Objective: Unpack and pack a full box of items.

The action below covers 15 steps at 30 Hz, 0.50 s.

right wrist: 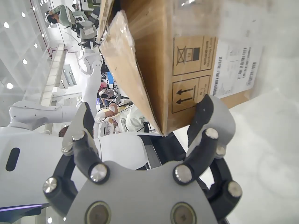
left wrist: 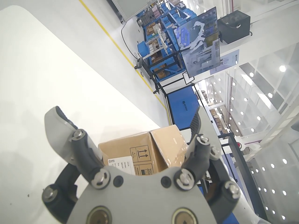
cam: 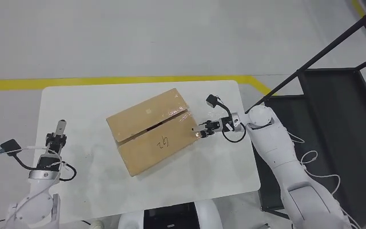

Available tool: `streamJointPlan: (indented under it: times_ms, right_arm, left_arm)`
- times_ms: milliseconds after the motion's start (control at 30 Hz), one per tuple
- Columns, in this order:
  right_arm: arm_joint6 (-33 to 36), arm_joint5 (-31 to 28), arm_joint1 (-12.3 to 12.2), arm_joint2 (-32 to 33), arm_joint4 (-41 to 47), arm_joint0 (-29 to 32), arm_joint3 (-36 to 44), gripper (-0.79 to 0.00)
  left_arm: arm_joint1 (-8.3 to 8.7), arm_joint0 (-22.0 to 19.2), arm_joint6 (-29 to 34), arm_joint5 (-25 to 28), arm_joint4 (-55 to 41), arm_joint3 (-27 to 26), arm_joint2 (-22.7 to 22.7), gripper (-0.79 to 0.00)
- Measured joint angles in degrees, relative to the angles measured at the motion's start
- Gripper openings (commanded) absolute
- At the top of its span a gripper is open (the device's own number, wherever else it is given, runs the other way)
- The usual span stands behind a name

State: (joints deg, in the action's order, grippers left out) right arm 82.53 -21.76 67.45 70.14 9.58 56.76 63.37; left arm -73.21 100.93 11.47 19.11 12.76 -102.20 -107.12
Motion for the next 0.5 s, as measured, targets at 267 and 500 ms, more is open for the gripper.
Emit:
streamJointPlan:
  times_ms: [267,500]
  right_arm:
    - [0.66,0.66,-1.53,-2.84,0.74,7.70,11.94,0.000]
    - [-0.94,1.17,-1.93,-5.43,-2.58,9.19,14.22,0.000]
  left_arm:
    - [0.12,-0.23,-2.30,0.43,-1.66,-0.61,-2.67,0.000]
    - [0.21,0.01,-2.31,0.61,-2.45,-0.40,-3.88,0.000]
